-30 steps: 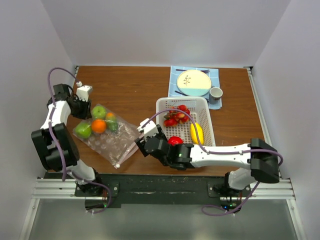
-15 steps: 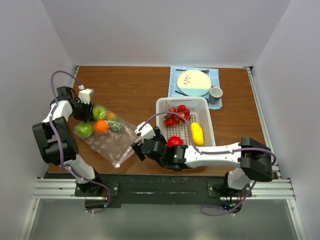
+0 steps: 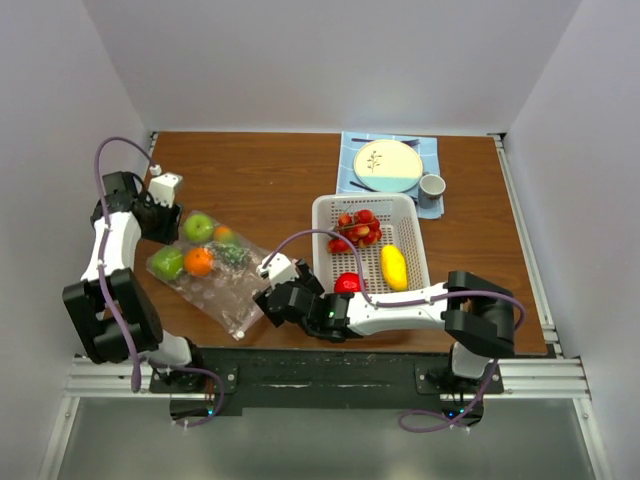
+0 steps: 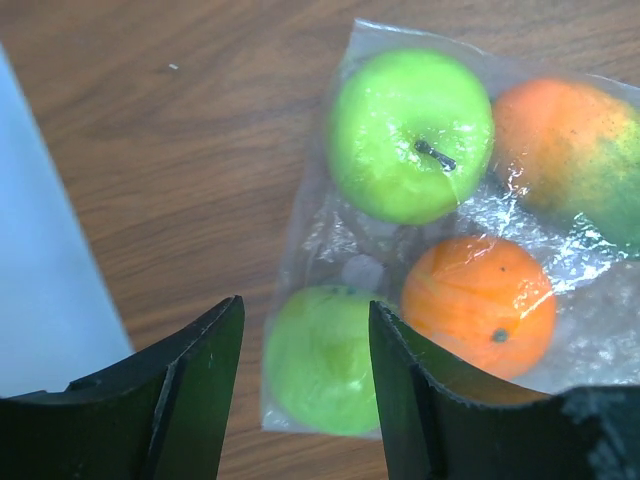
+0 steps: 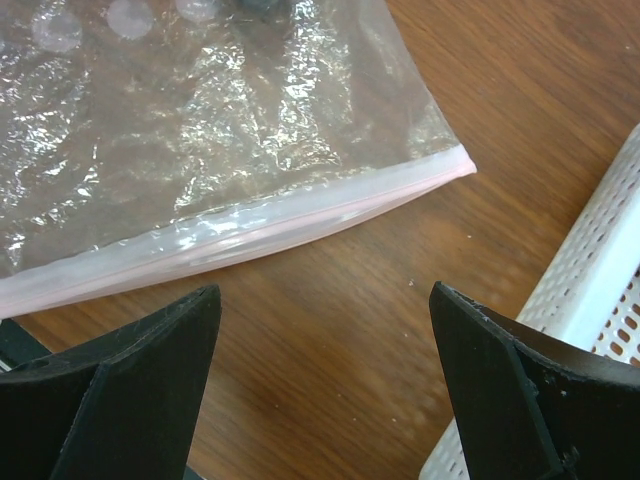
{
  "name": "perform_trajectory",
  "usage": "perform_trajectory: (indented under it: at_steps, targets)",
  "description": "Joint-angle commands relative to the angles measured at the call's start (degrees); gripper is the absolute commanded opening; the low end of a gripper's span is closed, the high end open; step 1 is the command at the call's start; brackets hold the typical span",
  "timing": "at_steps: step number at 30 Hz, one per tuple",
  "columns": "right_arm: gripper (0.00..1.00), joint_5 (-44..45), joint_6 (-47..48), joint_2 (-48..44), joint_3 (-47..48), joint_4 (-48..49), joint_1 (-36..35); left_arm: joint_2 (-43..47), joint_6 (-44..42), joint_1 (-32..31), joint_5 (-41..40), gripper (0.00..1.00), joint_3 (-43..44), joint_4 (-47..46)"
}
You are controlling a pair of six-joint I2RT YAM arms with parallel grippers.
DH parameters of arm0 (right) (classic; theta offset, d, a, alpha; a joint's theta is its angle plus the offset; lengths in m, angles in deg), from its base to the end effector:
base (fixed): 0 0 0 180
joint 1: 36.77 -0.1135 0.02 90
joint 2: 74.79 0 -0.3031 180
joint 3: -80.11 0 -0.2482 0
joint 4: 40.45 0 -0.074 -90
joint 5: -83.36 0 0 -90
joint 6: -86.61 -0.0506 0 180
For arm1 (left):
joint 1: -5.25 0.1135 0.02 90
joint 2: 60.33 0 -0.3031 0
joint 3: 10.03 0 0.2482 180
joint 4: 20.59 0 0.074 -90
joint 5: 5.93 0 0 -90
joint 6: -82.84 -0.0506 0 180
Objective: Open the zip-top bag and remove the fake food
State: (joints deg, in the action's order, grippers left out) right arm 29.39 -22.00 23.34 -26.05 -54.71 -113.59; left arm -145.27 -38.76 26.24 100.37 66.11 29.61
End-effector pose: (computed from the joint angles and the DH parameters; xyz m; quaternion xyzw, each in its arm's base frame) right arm 0.1154 0.3622 0.2398 -0.2994 0.8138 0.1179 0.4838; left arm 0.2867 0.0948 0.2724 0.1259 0.9463 -0.0053 0.2977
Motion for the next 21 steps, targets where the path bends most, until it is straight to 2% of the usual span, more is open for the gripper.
perform_trajectory:
  at_steps: [1,8,12,17,20,21]
  targets:
    - [0.89,0.2,-1.8,-0.4,1.6,1.3,-0.1,2.7,-2.2,0.4,-1.7,0.59,0.5,-1.3]
    - [0.90,0.6,-2.0,-1.9,0.5,1.3,0.0,-5.3,-1.8,0.3,1.3,0.59,0.5,-4.5]
    - [0.90,1.1,-2.2,-2.3,0.3,1.0,-0.1,-9.3,-0.9,0.3,5.7,0.59,3.2,-3.4]
    - [0.91,1.3,-2.4,-2.6,0.1,0.5,0.0,-13.0,-2.8,0.3,8.1,0.60,1.6,-3.5]
    - [0.91,1.3,-2.6,-2.8,-0.1,0.5,0.0,-17.0,-4.6,0.2,8.4,0.37,0.9,-2.3]
    - [0.91,1.3,-2.6,-2.9,-0.1,0.4,0.0,-17.9,-4.9,0.3,8.4,0.21,0.9,-2.1]
